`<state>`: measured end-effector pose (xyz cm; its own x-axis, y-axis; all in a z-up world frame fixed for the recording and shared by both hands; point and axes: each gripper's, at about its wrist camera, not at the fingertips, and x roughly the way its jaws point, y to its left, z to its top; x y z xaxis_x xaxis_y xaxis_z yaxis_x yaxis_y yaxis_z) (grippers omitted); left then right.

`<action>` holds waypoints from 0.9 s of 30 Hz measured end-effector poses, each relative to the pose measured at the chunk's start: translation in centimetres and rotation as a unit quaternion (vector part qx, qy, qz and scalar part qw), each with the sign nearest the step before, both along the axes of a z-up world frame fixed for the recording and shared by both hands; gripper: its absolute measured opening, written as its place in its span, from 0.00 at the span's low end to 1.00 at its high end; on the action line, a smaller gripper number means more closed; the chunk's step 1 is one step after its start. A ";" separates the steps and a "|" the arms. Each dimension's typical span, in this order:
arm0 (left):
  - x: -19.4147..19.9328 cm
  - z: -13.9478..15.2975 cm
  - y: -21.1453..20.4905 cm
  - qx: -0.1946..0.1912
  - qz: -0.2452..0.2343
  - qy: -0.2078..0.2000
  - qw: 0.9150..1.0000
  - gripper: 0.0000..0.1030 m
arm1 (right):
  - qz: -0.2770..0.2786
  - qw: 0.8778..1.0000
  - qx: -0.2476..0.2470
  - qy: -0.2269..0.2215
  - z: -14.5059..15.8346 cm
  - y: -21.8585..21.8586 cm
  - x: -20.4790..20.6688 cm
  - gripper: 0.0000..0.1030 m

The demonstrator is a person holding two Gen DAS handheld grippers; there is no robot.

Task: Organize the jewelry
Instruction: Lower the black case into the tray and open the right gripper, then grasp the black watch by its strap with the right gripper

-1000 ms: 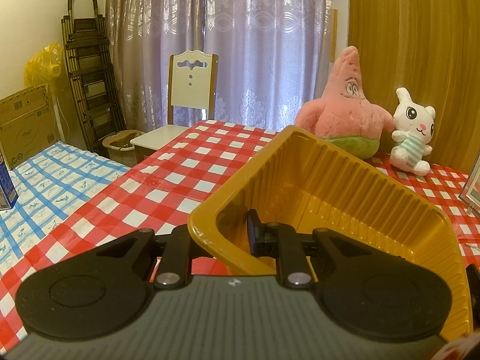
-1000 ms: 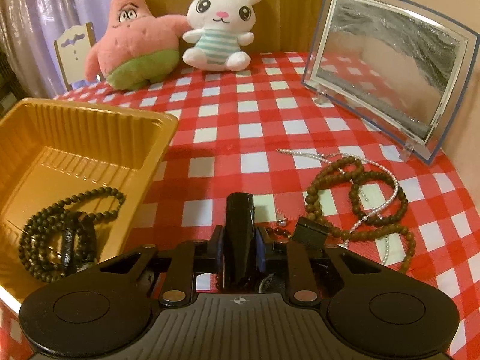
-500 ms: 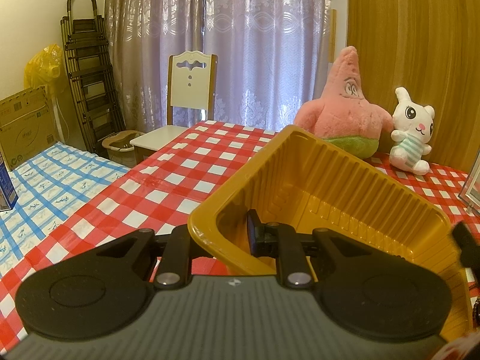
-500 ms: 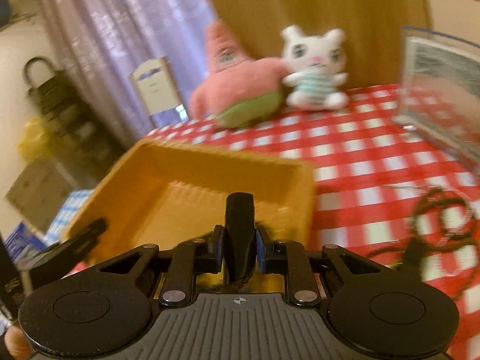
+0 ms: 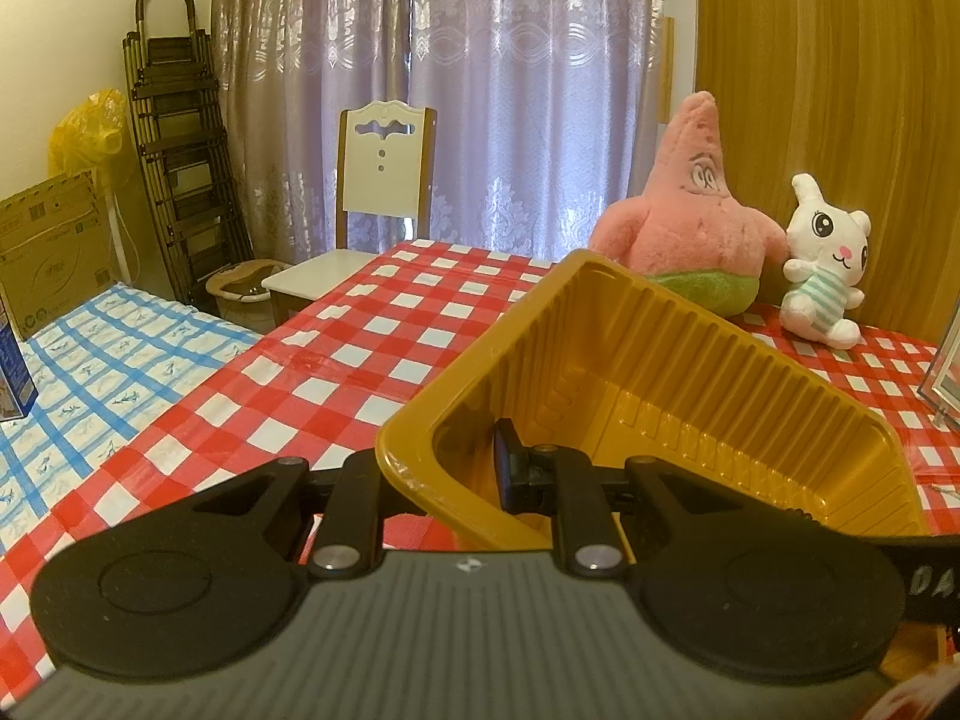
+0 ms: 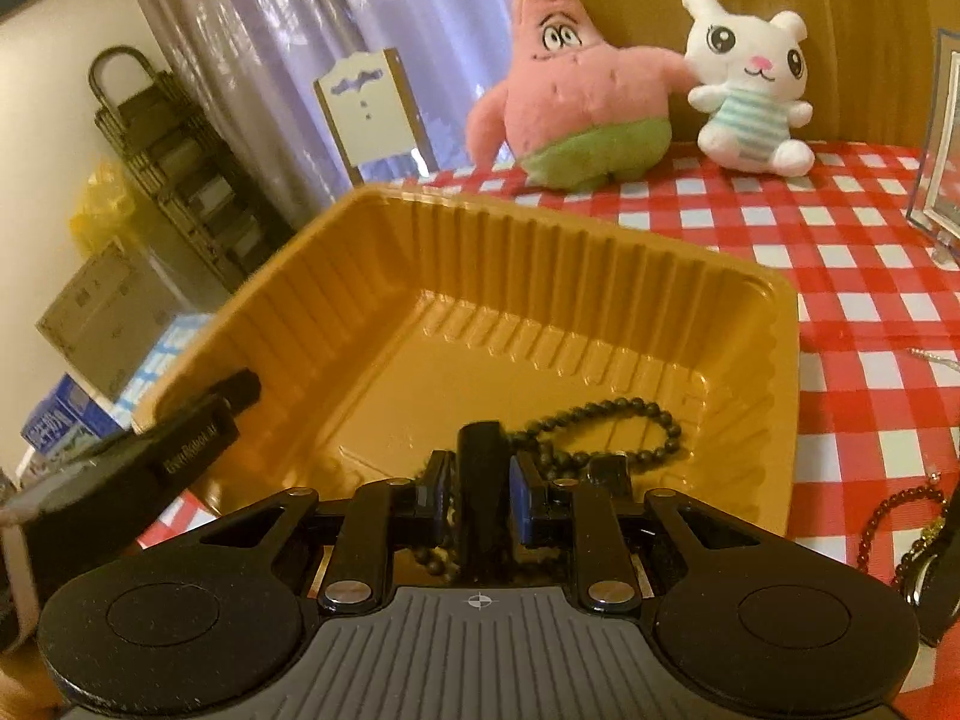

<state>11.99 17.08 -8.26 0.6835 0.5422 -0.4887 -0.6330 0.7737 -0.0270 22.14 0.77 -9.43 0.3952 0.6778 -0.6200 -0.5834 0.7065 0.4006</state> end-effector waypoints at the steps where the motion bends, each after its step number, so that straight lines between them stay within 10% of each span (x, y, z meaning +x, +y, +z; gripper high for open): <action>1: -0.1 0.0 0.0 0.000 0.000 0.000 1.000 0.17 | -0.005 1.000 0.007 0.000 0.2 -0.4 0.0 0.33; 27: 0.0 0.1 -0.1 0.002 -0.001 0.000 1.000 0.17 | -0.239 0.968 -0.036 0.067 -1.1 -20.0 -2.7 0.42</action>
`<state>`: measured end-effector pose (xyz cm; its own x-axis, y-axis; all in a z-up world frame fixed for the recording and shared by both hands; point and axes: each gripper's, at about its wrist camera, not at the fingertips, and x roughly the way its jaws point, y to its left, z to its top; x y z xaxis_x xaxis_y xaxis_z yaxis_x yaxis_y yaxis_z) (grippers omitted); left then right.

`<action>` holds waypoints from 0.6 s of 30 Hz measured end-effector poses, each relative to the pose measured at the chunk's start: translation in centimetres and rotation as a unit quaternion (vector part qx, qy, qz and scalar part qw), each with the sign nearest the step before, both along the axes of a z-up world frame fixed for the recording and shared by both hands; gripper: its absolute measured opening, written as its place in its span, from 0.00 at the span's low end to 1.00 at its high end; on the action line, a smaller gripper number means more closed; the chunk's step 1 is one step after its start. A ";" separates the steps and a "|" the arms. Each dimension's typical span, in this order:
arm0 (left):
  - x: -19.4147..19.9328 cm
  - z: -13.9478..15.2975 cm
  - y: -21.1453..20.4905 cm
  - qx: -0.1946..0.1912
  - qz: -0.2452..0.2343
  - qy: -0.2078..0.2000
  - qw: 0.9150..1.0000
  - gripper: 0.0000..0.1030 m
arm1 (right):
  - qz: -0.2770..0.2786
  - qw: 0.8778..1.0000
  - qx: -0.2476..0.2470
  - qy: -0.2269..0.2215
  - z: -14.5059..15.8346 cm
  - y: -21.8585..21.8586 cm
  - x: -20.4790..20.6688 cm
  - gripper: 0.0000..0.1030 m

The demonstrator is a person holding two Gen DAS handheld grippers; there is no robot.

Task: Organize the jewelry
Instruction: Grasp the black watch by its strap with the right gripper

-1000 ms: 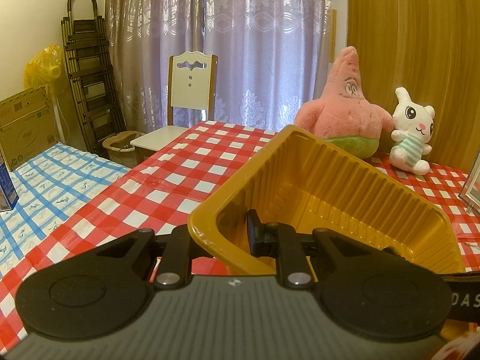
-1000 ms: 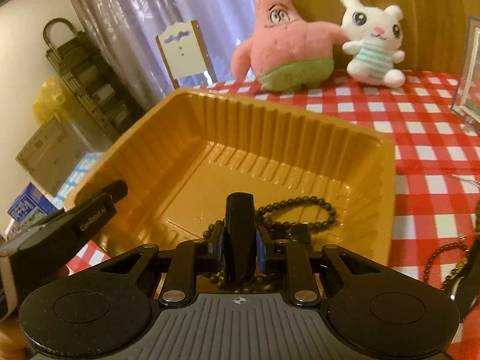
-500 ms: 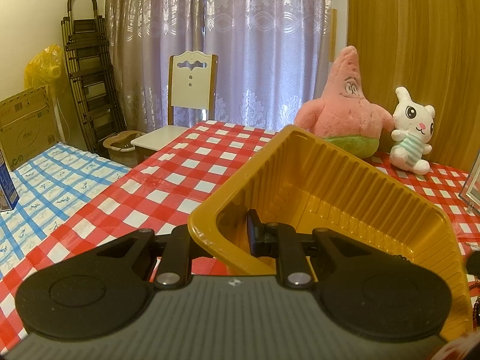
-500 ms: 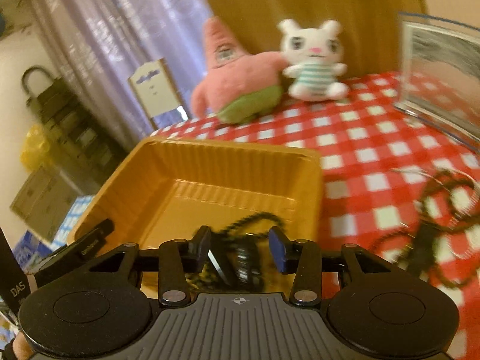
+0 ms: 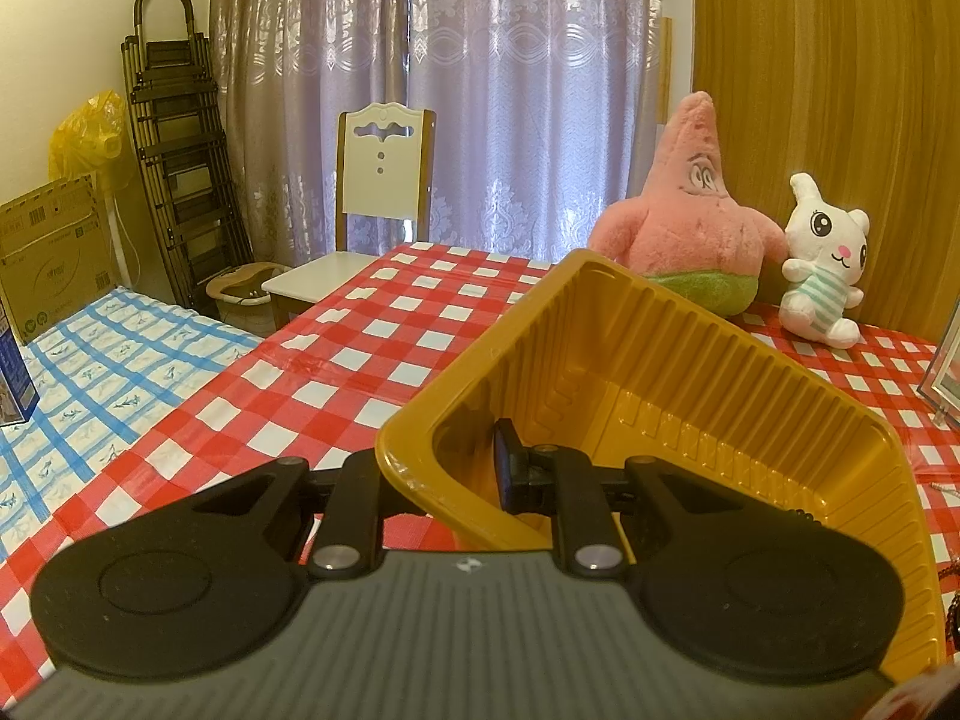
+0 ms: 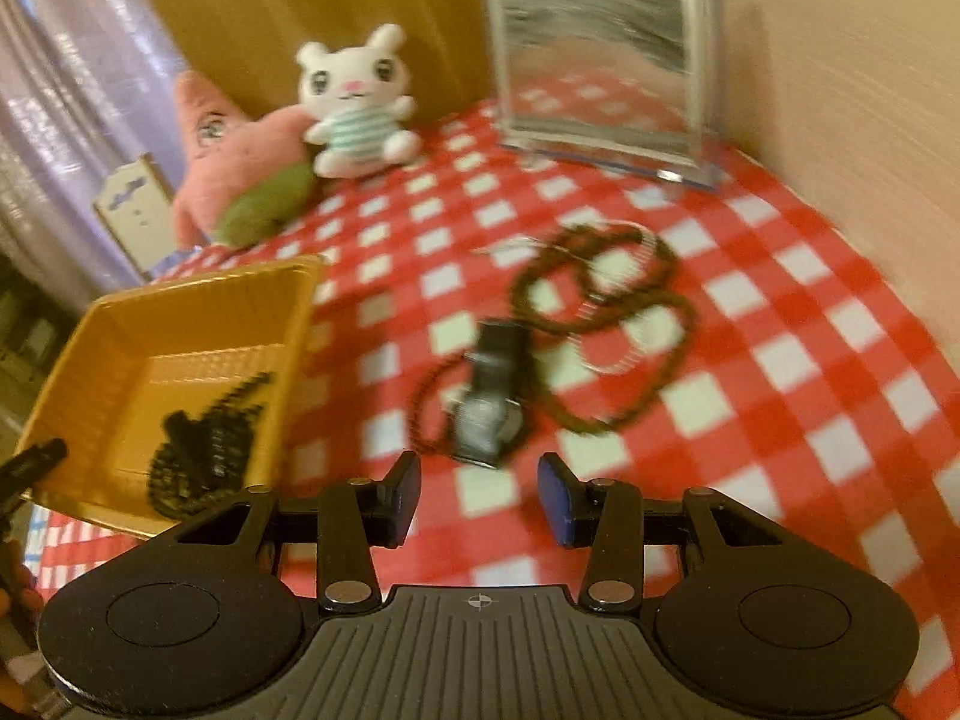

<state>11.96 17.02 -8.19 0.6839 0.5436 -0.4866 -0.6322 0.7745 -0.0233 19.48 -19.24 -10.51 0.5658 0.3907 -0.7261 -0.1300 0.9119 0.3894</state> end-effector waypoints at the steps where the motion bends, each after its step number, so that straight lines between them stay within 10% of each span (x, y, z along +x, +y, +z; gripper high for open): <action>1: 0.0 0.0 0.0 0.000 0.000 0.000 1.000 0.17 | -0.004 1.000 -0.003 0.002 -0.1 -0.4 -0.2 0.42; 18: 0.1 0.0 -0.1 0.000 0.000 0.000 1.000 0.17 | -0.010 0.999 -0.038 -0.001 -0.5 -0.7 -0.7 0.42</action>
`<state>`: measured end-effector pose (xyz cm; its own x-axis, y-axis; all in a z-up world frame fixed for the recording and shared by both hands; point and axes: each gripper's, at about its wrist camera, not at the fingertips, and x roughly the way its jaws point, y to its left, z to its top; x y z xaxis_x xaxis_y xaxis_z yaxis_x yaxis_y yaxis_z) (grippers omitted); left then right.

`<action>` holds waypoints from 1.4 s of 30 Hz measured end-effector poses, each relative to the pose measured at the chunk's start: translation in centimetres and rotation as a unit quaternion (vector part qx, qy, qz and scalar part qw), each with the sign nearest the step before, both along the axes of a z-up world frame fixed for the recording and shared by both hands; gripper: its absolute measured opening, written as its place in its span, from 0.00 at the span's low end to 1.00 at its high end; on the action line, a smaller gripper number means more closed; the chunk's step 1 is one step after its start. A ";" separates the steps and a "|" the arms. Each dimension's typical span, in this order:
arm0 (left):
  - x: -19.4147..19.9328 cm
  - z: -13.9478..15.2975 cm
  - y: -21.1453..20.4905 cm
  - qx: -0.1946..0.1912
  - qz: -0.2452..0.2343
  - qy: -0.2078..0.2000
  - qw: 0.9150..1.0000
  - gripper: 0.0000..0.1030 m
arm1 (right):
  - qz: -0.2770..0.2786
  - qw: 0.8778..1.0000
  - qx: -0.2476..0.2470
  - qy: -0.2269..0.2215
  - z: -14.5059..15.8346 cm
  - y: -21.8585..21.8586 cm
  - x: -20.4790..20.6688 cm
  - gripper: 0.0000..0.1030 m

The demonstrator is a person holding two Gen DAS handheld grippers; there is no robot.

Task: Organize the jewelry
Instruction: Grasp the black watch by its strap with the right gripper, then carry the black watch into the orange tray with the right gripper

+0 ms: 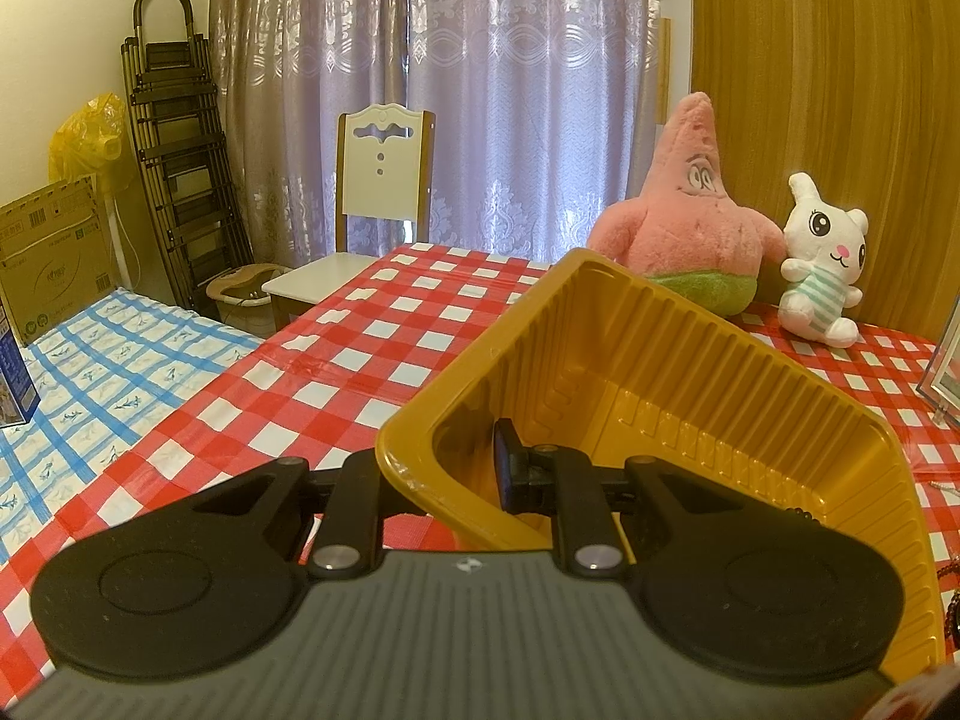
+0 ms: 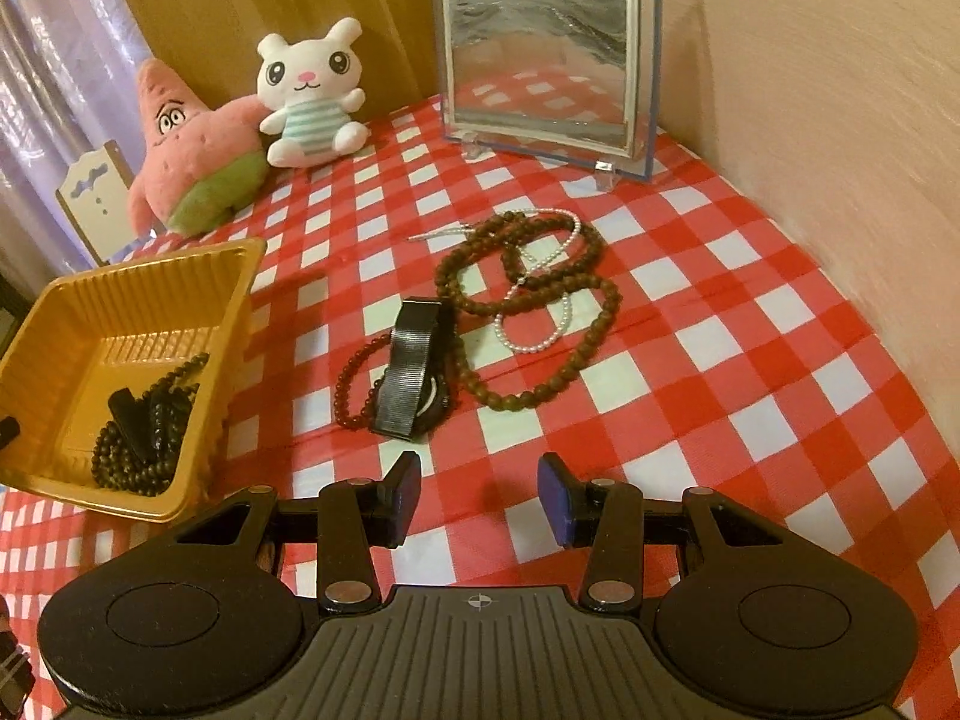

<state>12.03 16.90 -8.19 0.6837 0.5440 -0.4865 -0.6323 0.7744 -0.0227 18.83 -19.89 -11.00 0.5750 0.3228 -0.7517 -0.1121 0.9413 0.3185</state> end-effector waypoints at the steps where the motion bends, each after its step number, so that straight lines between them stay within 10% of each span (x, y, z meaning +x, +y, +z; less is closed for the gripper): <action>1: 0.0 0.0 0.0 0.000 0.000 0.000 1.000 0.17 | 0.001 1.000 0.000 0.000 0.0 0.1 0.1 0.42; 35: -0.2 0.0 0.1 0.001 0.000 0.002 1.000 0.17 | 0.004 0.998 -0.055 -0.033 -2.3 5.5 7.9 0.42; 42: -0.1 0.0 0.0 0.001 0.000 0.001 1.000 0.17 | 0.017 0.998 -0.033 -0.051 -1.6 5.1 7.0 0.21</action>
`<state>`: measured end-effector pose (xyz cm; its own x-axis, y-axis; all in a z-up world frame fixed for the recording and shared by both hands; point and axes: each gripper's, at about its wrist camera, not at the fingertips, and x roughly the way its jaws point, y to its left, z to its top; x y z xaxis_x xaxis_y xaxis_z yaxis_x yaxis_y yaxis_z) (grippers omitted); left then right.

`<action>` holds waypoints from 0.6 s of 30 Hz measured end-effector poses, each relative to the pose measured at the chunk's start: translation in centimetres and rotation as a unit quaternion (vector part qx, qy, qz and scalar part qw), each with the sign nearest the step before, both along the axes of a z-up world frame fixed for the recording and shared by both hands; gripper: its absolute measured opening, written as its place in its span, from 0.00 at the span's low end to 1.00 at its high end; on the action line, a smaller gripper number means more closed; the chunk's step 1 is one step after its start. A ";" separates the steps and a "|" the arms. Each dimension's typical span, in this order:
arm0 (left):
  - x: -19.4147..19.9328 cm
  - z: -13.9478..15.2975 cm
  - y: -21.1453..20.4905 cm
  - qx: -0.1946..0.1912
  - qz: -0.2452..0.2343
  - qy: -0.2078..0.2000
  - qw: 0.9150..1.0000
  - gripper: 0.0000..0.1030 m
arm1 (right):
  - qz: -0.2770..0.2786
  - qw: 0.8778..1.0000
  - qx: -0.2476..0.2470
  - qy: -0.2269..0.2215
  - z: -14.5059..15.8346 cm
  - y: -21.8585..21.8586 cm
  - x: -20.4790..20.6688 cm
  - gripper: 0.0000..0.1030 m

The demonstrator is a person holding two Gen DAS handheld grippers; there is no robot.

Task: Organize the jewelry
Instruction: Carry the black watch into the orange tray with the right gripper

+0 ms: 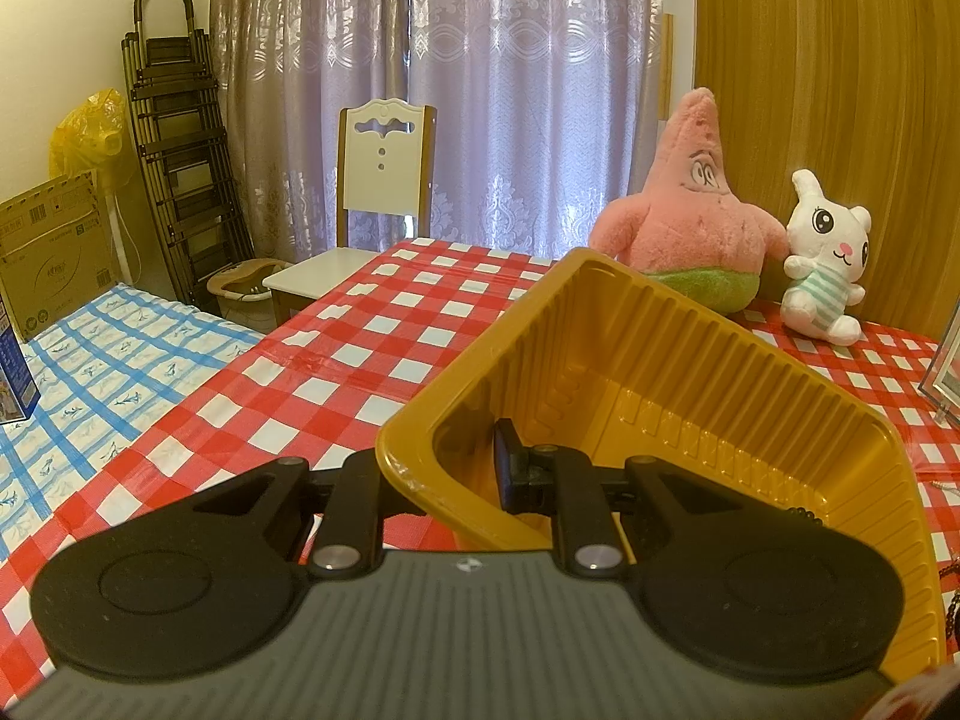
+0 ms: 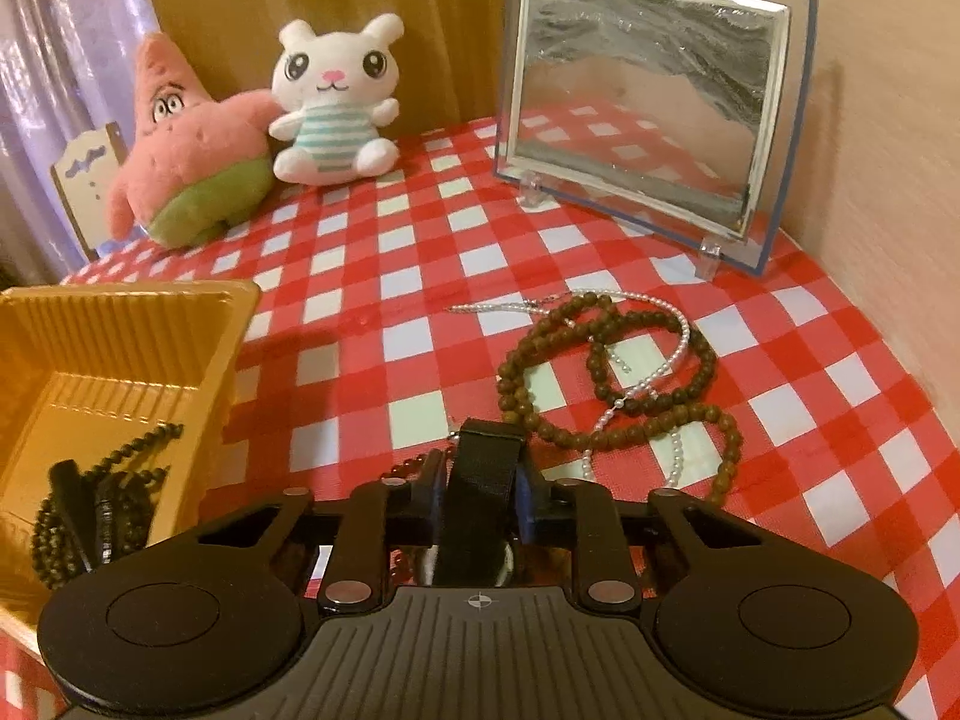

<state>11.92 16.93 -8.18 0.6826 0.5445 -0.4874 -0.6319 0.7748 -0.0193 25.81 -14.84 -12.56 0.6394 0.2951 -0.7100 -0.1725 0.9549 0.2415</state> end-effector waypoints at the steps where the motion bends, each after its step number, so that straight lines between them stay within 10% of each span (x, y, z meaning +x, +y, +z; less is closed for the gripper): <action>1: -0.1 0.0 0.0 0.000 0.000 0.000 1.000 0.17 | 0.001 1.000 0.007 -0.002 0.2 -0.2 -0.3 0.21; 18: 0.1 0.0 -0.1 -0.001 0.000 0.000 1.000 0.17 | 0.078 0.993 0.080 -0.041 7.2 -0.1 -5.8 0.17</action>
<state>11.98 16.84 -8.19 0.6827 0.5432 -0.4887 -0.6315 0.7751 -0.0205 20.06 -14.91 -5.33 0.6302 0.4995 -0.5944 -0.3403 0.8658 0.3668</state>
